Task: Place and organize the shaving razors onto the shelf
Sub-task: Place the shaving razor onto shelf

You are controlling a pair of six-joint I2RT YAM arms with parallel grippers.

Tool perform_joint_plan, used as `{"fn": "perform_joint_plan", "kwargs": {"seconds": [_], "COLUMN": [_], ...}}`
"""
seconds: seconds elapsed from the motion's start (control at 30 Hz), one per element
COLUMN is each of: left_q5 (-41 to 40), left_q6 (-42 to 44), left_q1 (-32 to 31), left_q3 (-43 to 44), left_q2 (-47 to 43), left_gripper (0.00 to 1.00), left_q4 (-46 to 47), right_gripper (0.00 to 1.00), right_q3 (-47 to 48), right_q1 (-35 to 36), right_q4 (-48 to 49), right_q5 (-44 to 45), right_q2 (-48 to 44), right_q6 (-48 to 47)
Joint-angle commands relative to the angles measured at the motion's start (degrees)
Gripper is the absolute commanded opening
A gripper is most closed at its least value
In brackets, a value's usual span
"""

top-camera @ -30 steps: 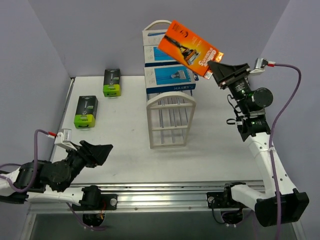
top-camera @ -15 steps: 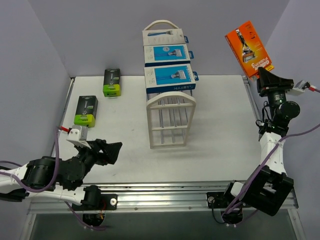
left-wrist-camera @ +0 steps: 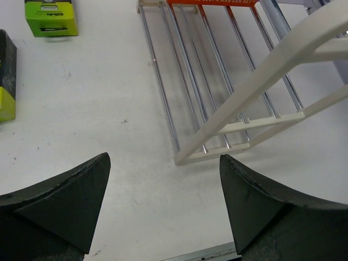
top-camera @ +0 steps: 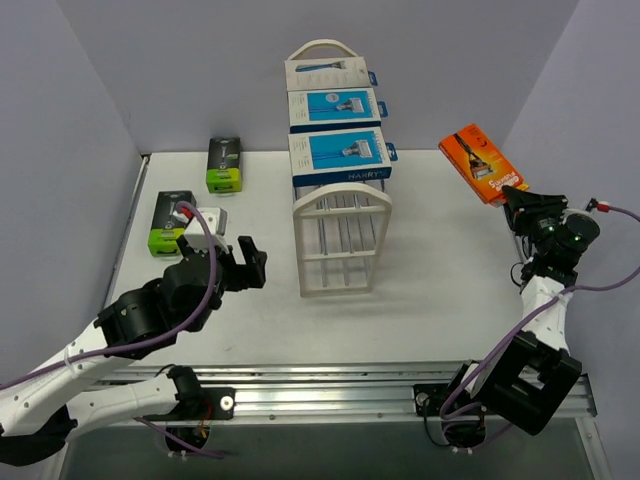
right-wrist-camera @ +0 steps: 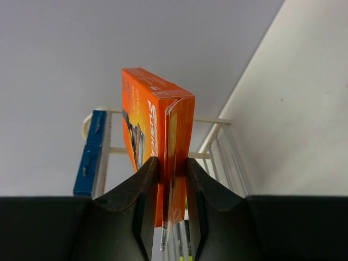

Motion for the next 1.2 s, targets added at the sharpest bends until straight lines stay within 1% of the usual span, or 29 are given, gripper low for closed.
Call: {"fn": "perform_joint_plan", "kwargs": {"seconds": [0.0,0.03,0.07,0.13,0.2,0.23,0.27,0.3,0.33,0.4,0.43,0.47,0.5,0.53,0.57,0.6,0.63,0.73,0.83,0.87,0.9,1.03,1.17], "left_q5": [10.24,10.15,10.15,9.62,11.72,13.82,16.45,21.78,23.92,27.44,31.55,34.03,36.84,42.35,44.40,46.77,48.36,47.85,50.74,53.28,54.52,57.52,60.42], "left_q6": [3.18,3.62,4.14,5.29,6.08,6.00,5.65,5.47,5.38,4.77,4.42,3.98,2.76,1.87,1.17,0.29,0.54,1.60,0.99,0.64,0.20,-0.24,-0.25], "left_q1": [4.06,4.42,4.95,7.32,10.04,13.97,16.09,18.20,21.88,25.41,27.35,31.63,34.02,36.48,40.68,42.03,43.00,43.80,45.47,46.08,47.39,49.33,49.86], "left_q3": [0.75,1.01,1.28,3.47,5.75,6.20,6.46,6.38,6.12,5.59,5.59,5.59,5.59,5.59,5.59,5.67,6.37,9.18,12.00,12.61,12.70,13.40,14.46], "left_q2": [-1.58,-1.84,-1.85,-0.71,2.10,3.94,4.74,5.27,6.23,7.11,8.42,9.31,9.92,11.58,12.38,13.09,14.75,18.87,23.09,24.07,24.86,29.43,31.90], "left_gripper": [0.90,0.90,0.90,0.91,0.91,0.91,0.91,0.91,0.91,0.91,0.91,0.91,0.91,0.91,0.91,0.91,0.91,0.91,0.91,0.91,0.91,0.91,0.90], "left_q4": [6.75,7.28,7.98,7.29,6.49,6.41,7.19,7.80,8.77,11.23,11.85,13.16,14.13,15.01,17.19,18.35,20.45,21.26,22.40,23.36,24.06,26.35,27.23], "right_gripper": [0.00,0.00,0.00,0.00,0.00,0.00,0.00,0.00,0.00,0.00,0.00,0.00,0.00,0.00,0.00,0.00,0.00,0.00,0.00,0.00,0.00,0.00,0.00], "right_q3": [1.26,1.53,1.96,3.28,4.42,4.78,5.04,5.48,5.83,7.06,8.81,9.87,10.92,12.85,13.65,14.35,14.88,15.59,16.38,16.56,16.99,18.14,18.93], "right_q1": [-0.85,-0.76,-0.59,0.90,2.57,2.93,3.54,3.81,4.33,6.61,7.49,8.37,9.25,10.65,11.27,11.63,12.15,12.42,12.95,13.30,13.56,14.97,15.58], "right_q4": [-4.91,-5.87,-8.84,-10.97,-13.26,-14.74,-15.28,-15.63,-15.64,-15.99,-17.47,-18.35,-19.32,-21.16,-21.87,-22.40,-22.67,-22.40,-22.32,-22.23,-22.23,-21.79,-21.18], "right_q5": [-5.51,-6.39,-6.92,-7.54,-7.89,-8.24,-8.42,-8.68,-9.03,-10.00,-10.35,-10.36,-10.36,-10.36,-10.44,-10.44,-10.53,-10.97,-12.28,-12.55,-12.81,-14.05,-14.75], "right_q2": [0.45,0.89,1.24,2.12,3.09,3.44,3.88,4.15,4.32,5.37,5.90,6.25,7.21,7.57,8.01,8.36,8.37,8.10,8.98,9.16,9.51,10.56,11.62], "right_q6": [-6.93,-8.07,-10.34,-12.21,-14.40,-15.11,-16.07,-16.43,-16.78,-18.44,-19.24,-20.29,-22.21,-23.10,-23.81,-24.51,-25.04,-25.13,-25.48,-25.74,-26.01,-26.54,-26.63]}}
